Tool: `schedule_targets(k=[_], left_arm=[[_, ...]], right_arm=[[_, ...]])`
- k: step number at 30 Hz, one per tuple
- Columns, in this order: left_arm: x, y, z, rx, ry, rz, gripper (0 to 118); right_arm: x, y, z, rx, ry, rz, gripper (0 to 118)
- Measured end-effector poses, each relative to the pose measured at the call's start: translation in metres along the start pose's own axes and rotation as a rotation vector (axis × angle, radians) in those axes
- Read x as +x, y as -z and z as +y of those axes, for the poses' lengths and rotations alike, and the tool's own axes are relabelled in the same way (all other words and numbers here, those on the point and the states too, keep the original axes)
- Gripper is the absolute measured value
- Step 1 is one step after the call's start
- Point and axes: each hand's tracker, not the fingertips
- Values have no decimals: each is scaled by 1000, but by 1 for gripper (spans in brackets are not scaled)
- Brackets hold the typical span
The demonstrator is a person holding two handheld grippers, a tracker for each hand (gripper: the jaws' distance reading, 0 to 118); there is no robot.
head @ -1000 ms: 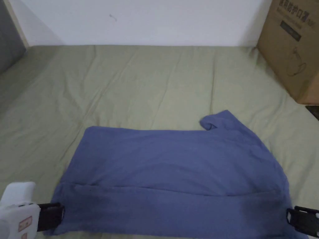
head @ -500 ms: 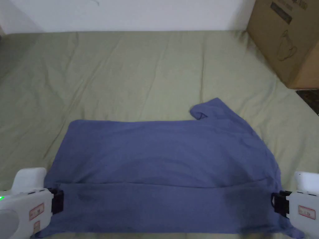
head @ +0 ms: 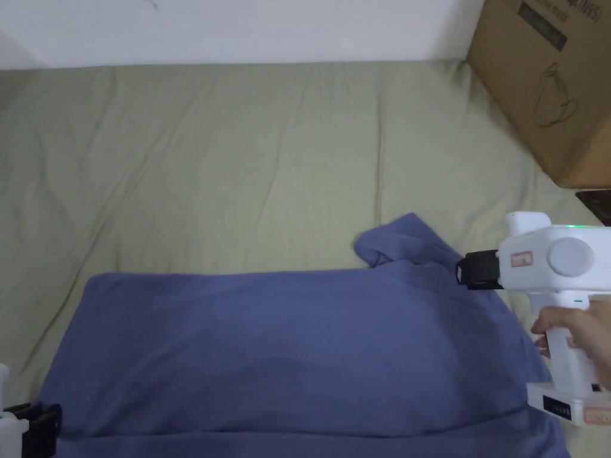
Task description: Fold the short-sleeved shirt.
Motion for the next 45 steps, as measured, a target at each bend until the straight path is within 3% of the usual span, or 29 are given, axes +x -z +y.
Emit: schedule_targets(k=[5, 7, 8, 9, 10, 11, 12, 13, 20, 25, 28, 31, 32, 33, 34, 35, 36, 37, 38, 41, 43, 45], left_arm=[[-4, 11, 3, -17, -23, -7, 0], [-3, 14, 3, -29, -5, 10, 0], [-5, 15, 2, -33, -4, 11, 0], [-6, 16, 2, -37, -6, 9, 0], [-7, 18, 2, -38, -14, -5, 0], [-6, 20, 3, -42, -20, -7, 0], [-7, 20, 2, -44, -23, -4, 0], [-6, 20, 3, -41, -20, 0, 0], [-11, 26, 51, 44, -21, -17, 0], [-18, 53, 117, 74, -24, -54, 0], [-16, 75, 149, 78, 30, 23, 0], [-21, 104, 172, 71, 5, -27, 0], [-22, 117, 176, 46, -16, -38, 6], [-21, 132, 179, -16, -24, -18, 25], [-21, 146, 181, -59, -31, -20, 49], [-21, 162, 181, -99, -21, -27, 85], [-20, 175, 177, -128, -29, -13, 104], [-20, 187, 174, -138, -32, -9, 109], [-19, 194, 172, -143, -35, -4, 104], [-18, 202, 161, -118, -76, -7, 105], [-10, 196, 163, -117, -30, 32, 98], [-6, 188, 165, -119, 16, 36, 81]], right_arm=[[6, 59, 3, -160, -22, -42, 77], [4, 50, 3, -125, -11, -19, 76], [4, 46, 4, -127, -9, -17, 71], [3, 43, 5, -125, -14, -11, 60], [3, 40, 5, -118, -57, -28, 43], [2, 38, 5, -110, -74, -55, 14], [1, 37, 7, -116, -74, -38, 2], [1, 36, 8, -127, -64, -4, 2], [-4, 35, 10, -126, -53, -33, 1], [-2, 35, 11, -126, -39, -29, 1], [-3, 36, 11, -128, -44, -29, 1], [-2, 38, 10, -129, -38, -27, 1], [-2, 39, 10, -129, -37, -27, 1], [-2, 39, 11, -131, -37, -28, 1], [-2, 39, 11, -131, -37, -29, 1], [-3, 40, 11, -133, -39, -31, 1], [-3, 41, 12, -136, -42, -32, 1], [-3, 41, 12, -137, -42, -33, 1], [-3, 41, 12, -139, -44, -33, 1], [-4, 42, 12, -144, -45, -35, 1], [-4, 43, 13, -146, -50, -39, 1], [-6, 43, 14, -148, -57, -45, 1]])
